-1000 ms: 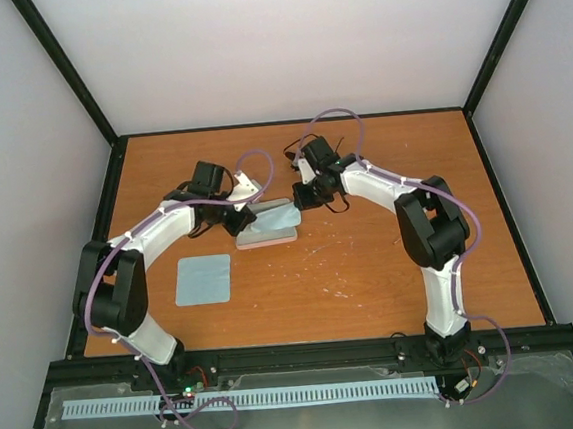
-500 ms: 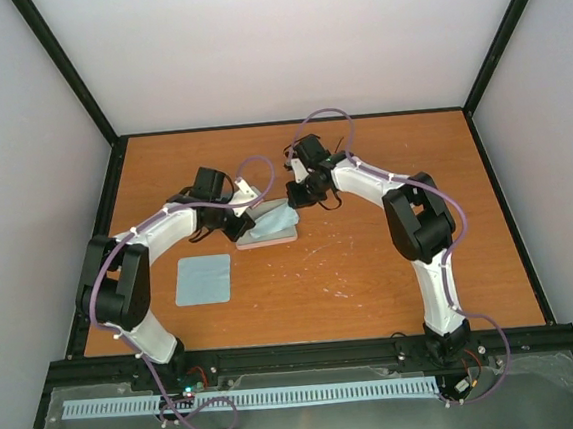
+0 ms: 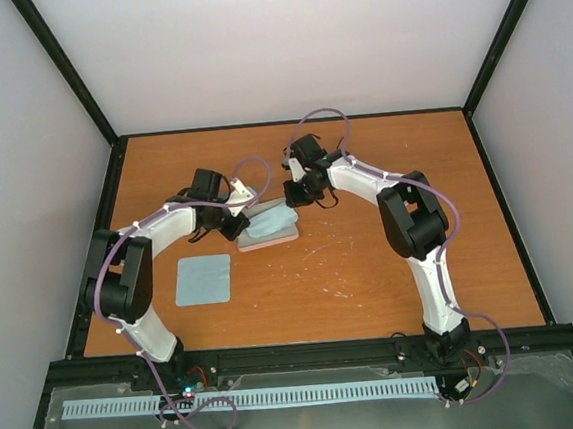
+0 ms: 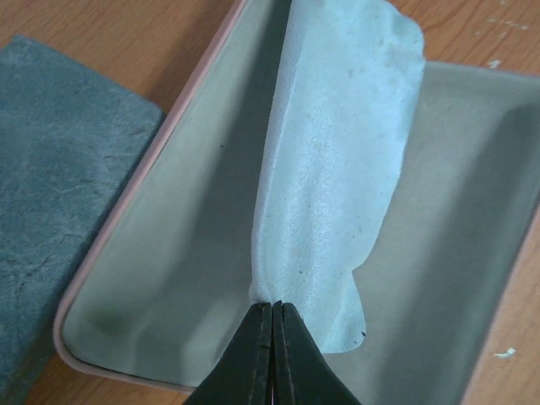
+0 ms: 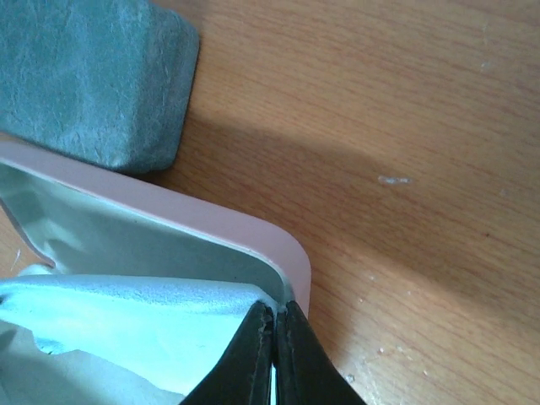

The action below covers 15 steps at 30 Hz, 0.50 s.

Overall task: Organize the sunglasses
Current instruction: Place the glasses cleaning cloth in the sunglasses case.

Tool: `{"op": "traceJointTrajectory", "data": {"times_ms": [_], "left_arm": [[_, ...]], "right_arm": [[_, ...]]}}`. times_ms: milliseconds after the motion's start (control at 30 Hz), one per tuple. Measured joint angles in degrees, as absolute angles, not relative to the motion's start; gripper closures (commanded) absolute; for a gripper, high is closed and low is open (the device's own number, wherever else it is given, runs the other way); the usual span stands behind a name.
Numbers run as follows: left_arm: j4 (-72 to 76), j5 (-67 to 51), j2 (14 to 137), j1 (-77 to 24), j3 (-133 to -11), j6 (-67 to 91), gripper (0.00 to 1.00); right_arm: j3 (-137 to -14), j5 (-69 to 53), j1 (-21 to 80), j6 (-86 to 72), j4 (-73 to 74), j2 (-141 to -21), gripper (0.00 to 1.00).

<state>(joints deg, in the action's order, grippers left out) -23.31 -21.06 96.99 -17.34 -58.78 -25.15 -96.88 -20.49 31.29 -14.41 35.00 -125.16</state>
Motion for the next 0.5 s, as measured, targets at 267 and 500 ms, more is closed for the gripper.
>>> {"op": "traceJointTrajectory", "data": {"times_ms": [267, 500], "left_arm": [[-22.8, -20.7, 100.1, -15.1, -60.3, -26.5, 0.99], [-22.5, -20.7, 101.3, -14.3, -61.8, -27.6, 1.0]], "right_arm": [[-100.8, -20.8, 31.3, -14.5, 35.7, -127.6, 0.97], [-103.5, -21.4, 31.3, -14.6, 36.8, -129.5, 0.97]]}}
